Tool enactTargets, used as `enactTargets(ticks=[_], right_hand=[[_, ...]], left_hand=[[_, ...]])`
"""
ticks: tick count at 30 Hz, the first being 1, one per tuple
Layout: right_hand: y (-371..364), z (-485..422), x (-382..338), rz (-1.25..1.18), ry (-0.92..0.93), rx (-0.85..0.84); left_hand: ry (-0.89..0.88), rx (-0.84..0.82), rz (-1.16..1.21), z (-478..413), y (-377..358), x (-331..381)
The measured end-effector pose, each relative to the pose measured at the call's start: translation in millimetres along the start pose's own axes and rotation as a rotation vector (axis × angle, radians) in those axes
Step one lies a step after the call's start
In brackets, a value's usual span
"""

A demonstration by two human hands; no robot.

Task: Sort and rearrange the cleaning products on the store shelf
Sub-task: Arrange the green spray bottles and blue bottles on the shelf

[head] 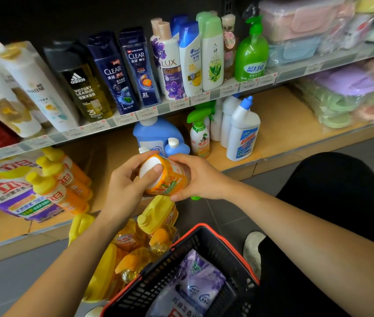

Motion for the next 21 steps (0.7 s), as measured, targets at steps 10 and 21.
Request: enactTargets(ticks=[10, 21], right_hand=[[2.6, 0.8, 4.7, -0.142, -0.041, -0.021], [6.0, 0.2, 8.3, -0.207, -0.059, 0.068]], left_hand=[[0.016, 0.016, 0.063, -2.0, 2.7, 2.8], [-0.144, -0.128, -0.024, 5.8, -10.9, 21.7]])
Point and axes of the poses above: each hand's wrist, its own z-axis away from the middle knuckle, its own y-axis out of the back of the hand, x = y × z, the point moved 8 cm from there along -z, towards the middle knuckle, and after that the axes turned 3 degrees about -y, right-handed, at the moved point
